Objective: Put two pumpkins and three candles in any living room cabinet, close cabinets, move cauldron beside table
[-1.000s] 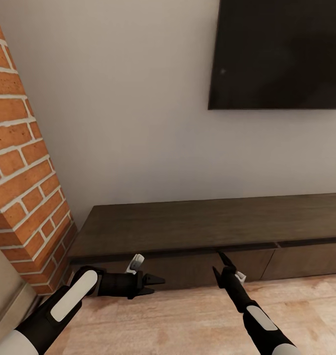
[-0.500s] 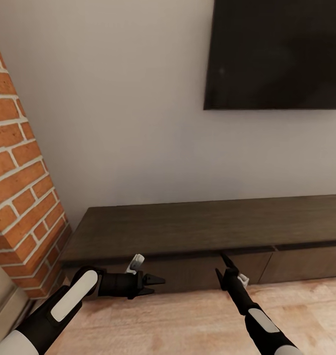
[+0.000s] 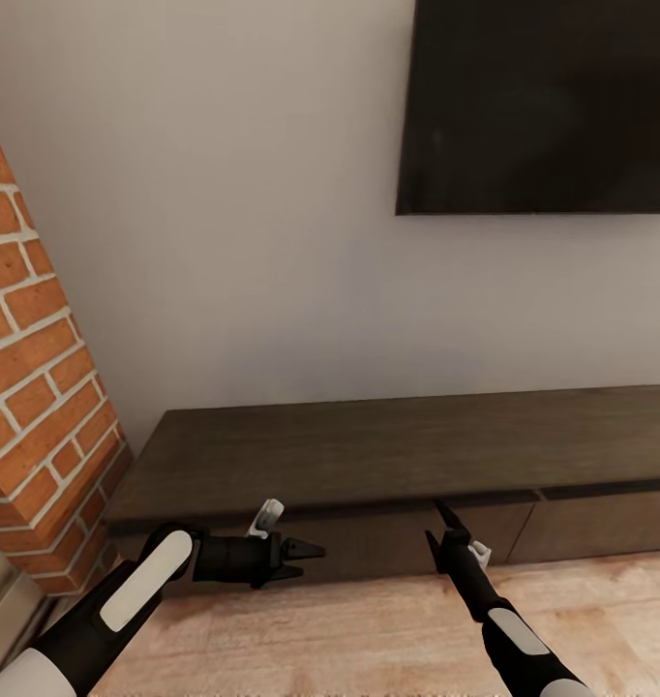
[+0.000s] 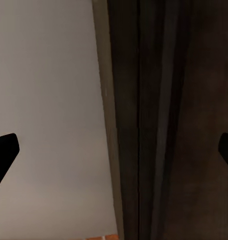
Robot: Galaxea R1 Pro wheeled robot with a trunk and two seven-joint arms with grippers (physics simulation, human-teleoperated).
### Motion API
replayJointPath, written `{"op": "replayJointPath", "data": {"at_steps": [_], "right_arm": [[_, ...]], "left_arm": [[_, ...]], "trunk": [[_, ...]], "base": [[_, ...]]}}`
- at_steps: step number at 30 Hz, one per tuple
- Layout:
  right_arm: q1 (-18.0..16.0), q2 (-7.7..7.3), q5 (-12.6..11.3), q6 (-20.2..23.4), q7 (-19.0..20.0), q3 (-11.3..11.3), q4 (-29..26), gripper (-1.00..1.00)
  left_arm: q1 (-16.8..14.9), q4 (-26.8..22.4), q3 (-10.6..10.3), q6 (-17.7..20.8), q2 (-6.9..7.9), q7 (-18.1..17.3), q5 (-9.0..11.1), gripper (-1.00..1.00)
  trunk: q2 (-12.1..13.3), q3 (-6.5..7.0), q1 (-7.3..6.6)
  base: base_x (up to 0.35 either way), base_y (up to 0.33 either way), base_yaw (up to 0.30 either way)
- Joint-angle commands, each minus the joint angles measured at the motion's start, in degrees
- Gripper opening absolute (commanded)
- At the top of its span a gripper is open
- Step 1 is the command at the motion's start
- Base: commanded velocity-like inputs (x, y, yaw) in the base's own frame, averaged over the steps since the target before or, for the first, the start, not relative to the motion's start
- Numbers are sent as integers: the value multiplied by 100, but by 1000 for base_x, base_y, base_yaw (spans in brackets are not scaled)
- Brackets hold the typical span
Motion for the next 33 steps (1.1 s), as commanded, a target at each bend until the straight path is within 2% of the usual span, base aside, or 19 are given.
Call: {"op": "replayJointPath", "data": {"at_steps": [1,5,8,14,18,23,25,29,33], "right_arm": [[-3,2,-37,60,11,-20,3,100],[-3,2,-32,54,11,-20,4,100],[-3,2,-31,52,11,-21,2,100],[-3,2,-16,51,11,-20,-1,100],[-3,2,0,51,10,-20,-4,100],[-3,2,11,46,11,10,-5,100],[-3,2,14,44,14,23,-8,100],[-3,-67,48,40,343,31,-2,100],[-3,-148,71,-42,444,32,3,100]], "left_arm": [[-5,1,-8,0,4,-52,-39,100],[-5,1,-8,1,4,-52,-39,100],[-5,1,-8,0,4,-51,-39,100],[-5,1,-8,1,2,-51,-39,100],[-5,1,-8,0,3,-51,-39,100],[-5,0,-8,0,4,-51,-39,100],[-5,1,-8,3,4,-51,-39,100],[-5,0,-8,2,4,-51,-41,100],[-5,-3,-8,0,-2,-51,-43,100]], "trunk": [[-4,-28,1],[-9,-117,11],[-9,-117,11],[-17,-250,27],[-17,-250,27],[-24,-360,40],[-24,-360,40],[-24,-360,40],[-24,-360,40]], "base": [[3,-3,0],[1,-1,0],[0,0,0],[0,0,0],[0,0,0],[0,0,0],[0,0,0],[0,0,0],[0,0,0]]}}
